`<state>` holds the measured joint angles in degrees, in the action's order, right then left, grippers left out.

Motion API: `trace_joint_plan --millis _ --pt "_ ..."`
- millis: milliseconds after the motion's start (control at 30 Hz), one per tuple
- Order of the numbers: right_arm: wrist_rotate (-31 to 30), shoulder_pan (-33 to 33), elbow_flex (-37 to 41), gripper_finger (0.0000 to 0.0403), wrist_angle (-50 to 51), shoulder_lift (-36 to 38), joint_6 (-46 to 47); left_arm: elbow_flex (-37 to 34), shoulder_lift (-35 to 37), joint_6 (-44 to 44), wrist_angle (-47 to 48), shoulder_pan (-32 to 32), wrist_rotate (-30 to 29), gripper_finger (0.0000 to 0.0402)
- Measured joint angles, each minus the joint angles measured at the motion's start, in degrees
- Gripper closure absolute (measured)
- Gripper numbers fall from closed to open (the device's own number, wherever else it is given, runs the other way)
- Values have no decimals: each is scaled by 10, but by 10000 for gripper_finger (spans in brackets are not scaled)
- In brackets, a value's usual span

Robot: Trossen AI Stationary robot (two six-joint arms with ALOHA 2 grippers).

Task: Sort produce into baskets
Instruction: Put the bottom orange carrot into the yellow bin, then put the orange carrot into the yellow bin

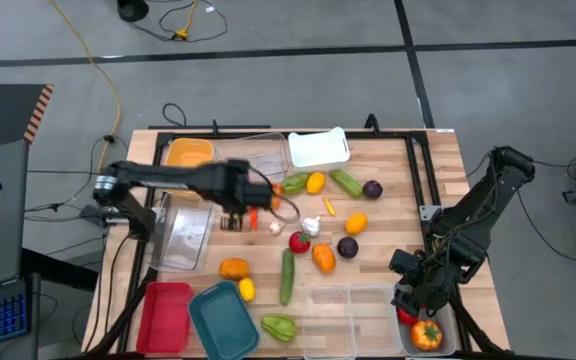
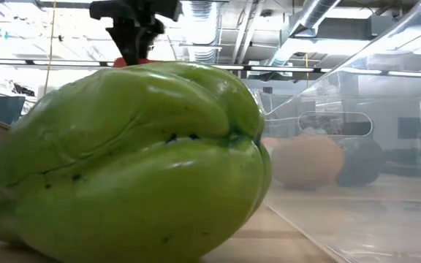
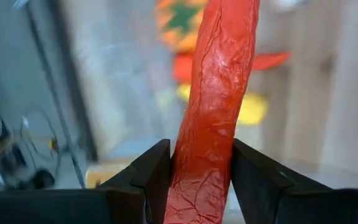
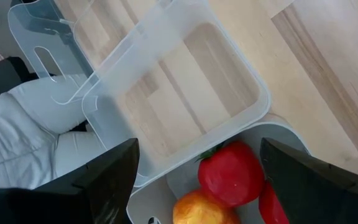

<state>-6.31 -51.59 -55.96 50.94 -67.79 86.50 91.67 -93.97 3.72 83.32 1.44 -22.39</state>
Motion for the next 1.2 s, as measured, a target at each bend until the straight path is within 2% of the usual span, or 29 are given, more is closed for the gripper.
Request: trace_joint_plan --millis 200,300,533,833,1000,1200 --pt "0 0 0 42 0 0 0 -100 133 -49 -16 100 -28 262" --pt "0 0 0 42 0 0 0 -161 195 -64 -53 147 -32 262" --pt "-16 0 0 42 0 0 0 -287 286 -60 -96 237 -52 262" --pt "-20 27 0 42 0 0 0 -365 291 -56 -112 307 -62 252" --pt "-21 47 0 42 0 0 -3 -366 268 -61 -113 333 -64 219" --pt "-20 63 0 42 -5 0 -52 -366 238 -65 -114 355 -67 173"
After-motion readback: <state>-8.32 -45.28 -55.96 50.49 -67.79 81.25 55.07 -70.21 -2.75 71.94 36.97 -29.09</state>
